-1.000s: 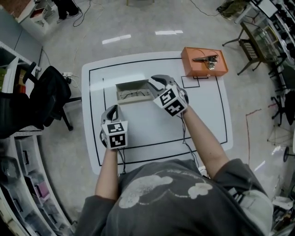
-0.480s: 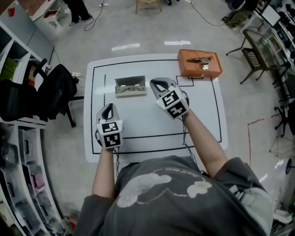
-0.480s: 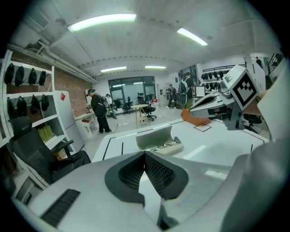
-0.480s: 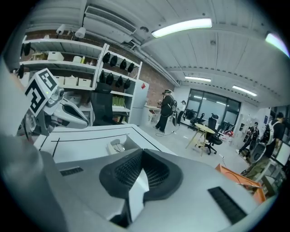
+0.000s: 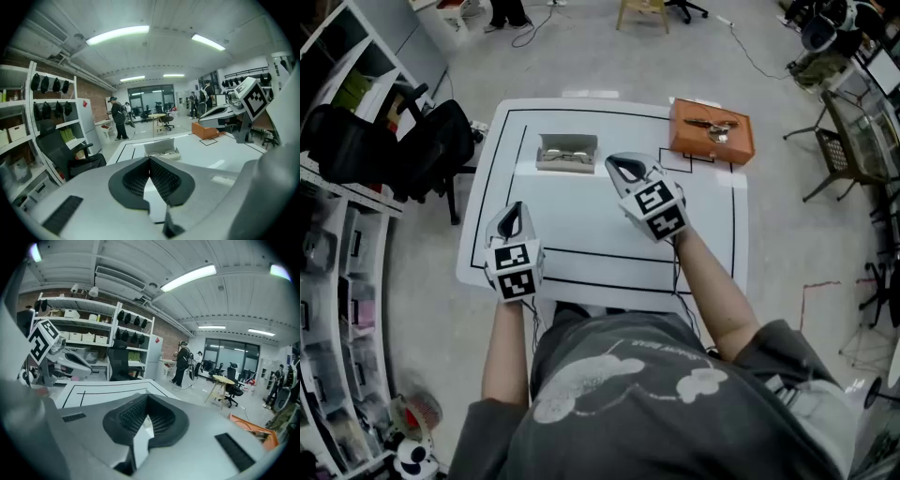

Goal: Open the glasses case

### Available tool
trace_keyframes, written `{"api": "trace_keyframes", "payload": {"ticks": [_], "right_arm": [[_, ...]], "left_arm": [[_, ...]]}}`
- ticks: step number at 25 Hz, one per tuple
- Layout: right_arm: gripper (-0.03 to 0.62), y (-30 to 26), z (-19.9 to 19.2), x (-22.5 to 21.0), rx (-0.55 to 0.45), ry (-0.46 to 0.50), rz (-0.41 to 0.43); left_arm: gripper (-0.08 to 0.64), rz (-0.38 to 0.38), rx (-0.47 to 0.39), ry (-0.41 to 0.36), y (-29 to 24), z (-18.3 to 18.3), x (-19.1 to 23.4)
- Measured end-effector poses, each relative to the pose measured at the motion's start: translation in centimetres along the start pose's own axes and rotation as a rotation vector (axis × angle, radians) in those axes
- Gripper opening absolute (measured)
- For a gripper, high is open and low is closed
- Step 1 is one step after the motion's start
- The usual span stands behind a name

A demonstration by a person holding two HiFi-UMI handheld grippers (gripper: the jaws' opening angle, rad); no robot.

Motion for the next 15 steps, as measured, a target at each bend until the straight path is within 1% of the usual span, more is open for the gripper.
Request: {"api": "trace_keyframes", "payload": {"ticks": [5,9,15], "right_arm": [[0.000,1.9,0.0,1.9,-0.048,0.034,0.087],[0.000,2.8,-0.5,3.7,-0.081,0.031,0.130],[0.000,4.4,-1.2,6.5,-0.089,0.030,0.176]], "left_arm": [[0.002,0.075,-0.056,0.057,4.3,0.0,-1.5],[0.002,0.102,-0.046,0.099,6.9,-1.7,-2.3],[0.002,0.137,-0.051,0.154,10.4,-3.7,-2.7]]}}
Point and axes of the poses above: the fingertips, and each gripper's own axes: y backward along the fingers, x to its left, z out of its top, the point moved 7 cm from there along y, backward along the fingers, and after that the axes turned 3 degrees about x, right-handed, at the moved point
